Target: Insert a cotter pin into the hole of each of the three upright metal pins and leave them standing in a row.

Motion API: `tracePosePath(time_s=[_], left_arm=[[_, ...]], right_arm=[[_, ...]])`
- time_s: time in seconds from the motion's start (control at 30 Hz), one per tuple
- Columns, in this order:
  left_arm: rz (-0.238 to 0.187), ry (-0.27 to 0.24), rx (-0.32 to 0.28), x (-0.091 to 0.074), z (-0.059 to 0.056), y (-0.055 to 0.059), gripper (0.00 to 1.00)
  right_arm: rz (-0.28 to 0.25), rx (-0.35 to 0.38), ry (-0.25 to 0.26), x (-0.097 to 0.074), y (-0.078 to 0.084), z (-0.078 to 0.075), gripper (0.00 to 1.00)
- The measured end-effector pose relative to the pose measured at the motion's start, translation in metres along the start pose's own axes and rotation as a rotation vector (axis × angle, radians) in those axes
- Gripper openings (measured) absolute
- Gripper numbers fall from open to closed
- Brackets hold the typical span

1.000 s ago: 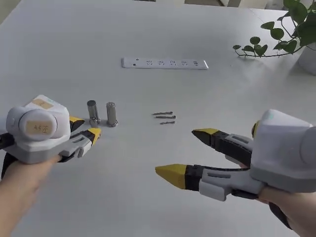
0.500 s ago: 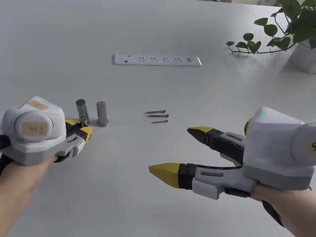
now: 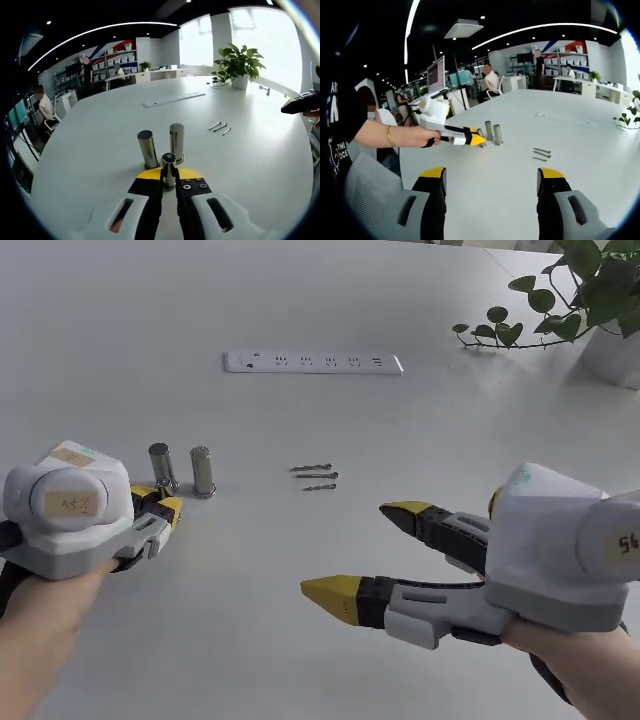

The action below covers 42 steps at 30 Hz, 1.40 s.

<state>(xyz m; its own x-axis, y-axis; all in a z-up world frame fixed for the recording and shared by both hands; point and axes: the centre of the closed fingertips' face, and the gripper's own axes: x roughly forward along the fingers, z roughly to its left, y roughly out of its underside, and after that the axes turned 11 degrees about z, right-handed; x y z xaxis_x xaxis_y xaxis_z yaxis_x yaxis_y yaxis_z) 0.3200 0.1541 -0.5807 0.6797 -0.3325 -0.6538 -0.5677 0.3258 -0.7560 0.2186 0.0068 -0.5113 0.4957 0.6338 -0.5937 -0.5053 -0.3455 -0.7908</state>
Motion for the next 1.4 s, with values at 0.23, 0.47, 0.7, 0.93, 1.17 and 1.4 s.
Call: tracePosePath(time_s=[0.23,0.47,0.7,0.93,1.17,1.4], left_arm=[[0.011,-0.014,-0.040,-0.002,-0.007,0.001,0.07],[0.015,-0.055,-0.069,-0.003,-0.013,0.003,0.07],[0.017,-0.079,-0.117,-0.005,-0.020,0.004,0.07],[0.022,-0.105,-0.127,-0.006,-0.023,0.006,0.07],[0.020,-0.102,-0.141,-0.008,-0.037,0.008,0.07],[0.018,-0.114,-0.148,-0.008,-0.048,0.008,0.07]], right_arm=[[-0.001,0.001,0.007,-0.001,0.000,-0.001,0.71],[0.001,-0.006,0.008,-0.003,0.001,0.001,0.71],[-0.006,-0.001,0.006,-0.004,0.002,0.001,0.71],[-0.004,0.027,0.000,-0.005,0.004,0.000,0.68],[-0.003,0.038,0.013,-0.011,0.009,-0.002,0.67],[-0.003,0.042,0.025,-0.017,0.012,-0.005,0.66]])
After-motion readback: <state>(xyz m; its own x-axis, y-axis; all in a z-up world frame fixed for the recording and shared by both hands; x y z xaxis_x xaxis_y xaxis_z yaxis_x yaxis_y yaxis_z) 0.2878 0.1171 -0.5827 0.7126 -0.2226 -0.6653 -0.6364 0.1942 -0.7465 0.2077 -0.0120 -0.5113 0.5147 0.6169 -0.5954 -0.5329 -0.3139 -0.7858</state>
